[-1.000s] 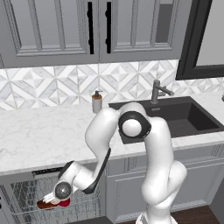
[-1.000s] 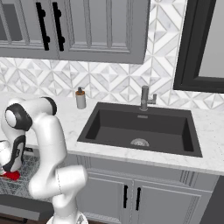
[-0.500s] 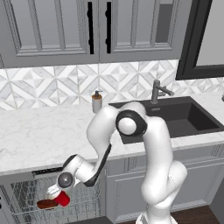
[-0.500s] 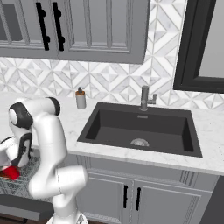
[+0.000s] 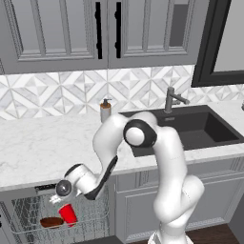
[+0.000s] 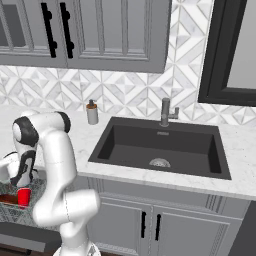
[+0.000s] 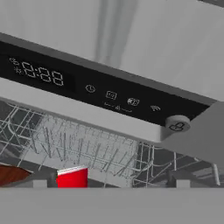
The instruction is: Pick up the cup and bowl from the counter, place them in the dishwasher, and close the dishwasher door.
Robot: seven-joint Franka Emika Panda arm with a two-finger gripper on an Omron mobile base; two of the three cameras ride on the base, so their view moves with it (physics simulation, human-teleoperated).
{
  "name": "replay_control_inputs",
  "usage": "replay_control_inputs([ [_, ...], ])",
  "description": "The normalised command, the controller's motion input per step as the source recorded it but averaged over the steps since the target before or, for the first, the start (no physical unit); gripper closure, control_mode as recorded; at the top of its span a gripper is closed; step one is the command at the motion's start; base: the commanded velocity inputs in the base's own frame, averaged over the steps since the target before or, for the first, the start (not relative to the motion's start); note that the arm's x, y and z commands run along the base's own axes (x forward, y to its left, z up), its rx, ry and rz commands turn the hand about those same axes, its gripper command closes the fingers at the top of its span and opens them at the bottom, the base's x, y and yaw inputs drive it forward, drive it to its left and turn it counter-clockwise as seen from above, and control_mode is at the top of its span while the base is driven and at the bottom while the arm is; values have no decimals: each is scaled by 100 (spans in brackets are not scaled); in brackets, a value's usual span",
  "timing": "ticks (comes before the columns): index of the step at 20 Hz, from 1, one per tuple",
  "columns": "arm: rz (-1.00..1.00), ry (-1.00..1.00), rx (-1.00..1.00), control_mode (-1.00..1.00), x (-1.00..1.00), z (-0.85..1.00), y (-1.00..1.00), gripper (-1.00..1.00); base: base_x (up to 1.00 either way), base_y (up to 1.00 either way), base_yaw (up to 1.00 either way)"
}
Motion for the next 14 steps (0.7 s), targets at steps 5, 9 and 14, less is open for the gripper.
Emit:
replay_control_inputs([
  [5, -14, 18, -17, -100, 0, 90, 23, -100, 0, 0, 0],
  [9, -10, 26, -17, -100, -21, 59, 24, -100, 0, 0, 0],
  [14, -1, 19, 5, -100, -77, 78, 0, -100, 0, 0, 0],
])
